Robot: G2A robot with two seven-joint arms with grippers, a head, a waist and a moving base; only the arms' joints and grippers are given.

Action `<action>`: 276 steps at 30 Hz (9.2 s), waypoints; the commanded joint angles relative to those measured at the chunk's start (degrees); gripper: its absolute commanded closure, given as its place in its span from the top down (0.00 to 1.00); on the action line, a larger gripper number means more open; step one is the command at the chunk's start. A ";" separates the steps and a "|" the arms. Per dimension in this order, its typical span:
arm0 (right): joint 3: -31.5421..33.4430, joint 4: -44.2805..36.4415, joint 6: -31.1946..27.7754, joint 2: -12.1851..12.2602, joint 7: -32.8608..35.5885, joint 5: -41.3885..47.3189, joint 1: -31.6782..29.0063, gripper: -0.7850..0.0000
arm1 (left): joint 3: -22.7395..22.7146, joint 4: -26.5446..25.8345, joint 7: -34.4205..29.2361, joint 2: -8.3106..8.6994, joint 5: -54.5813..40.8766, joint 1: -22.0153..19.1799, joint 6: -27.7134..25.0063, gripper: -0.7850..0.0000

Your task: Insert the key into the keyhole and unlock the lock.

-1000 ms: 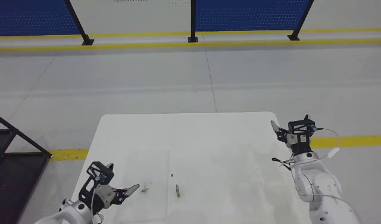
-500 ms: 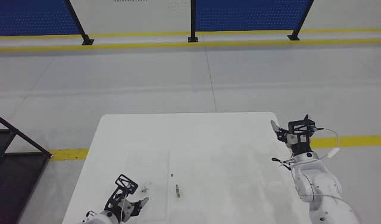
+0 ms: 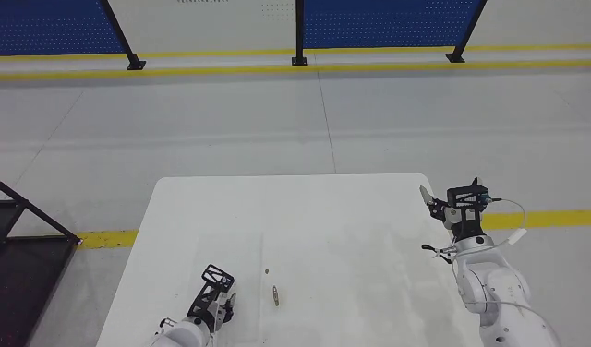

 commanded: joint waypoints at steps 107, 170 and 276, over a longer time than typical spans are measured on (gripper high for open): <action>-50.89 15.75 -1.74 -8.86 10.46 -9.15 6.47 0.47 | -23.50 -10.07 31.33 1.38 -41.90 9.75 -31.49 0.00; -26.32 0.33 -36.08 -4.79 -9.99 32.85 -2.61 0.00 | -13.62 -5.82 30.88 0.67 -52.27 2.50 -34.49 0.00; -46.84 16.20 -44.55 -12.43 -38.49 36.01 9.43 0.00 | 9.98 6.76 52.32 -4.66 -57.09 -8.43 -43.27 0.00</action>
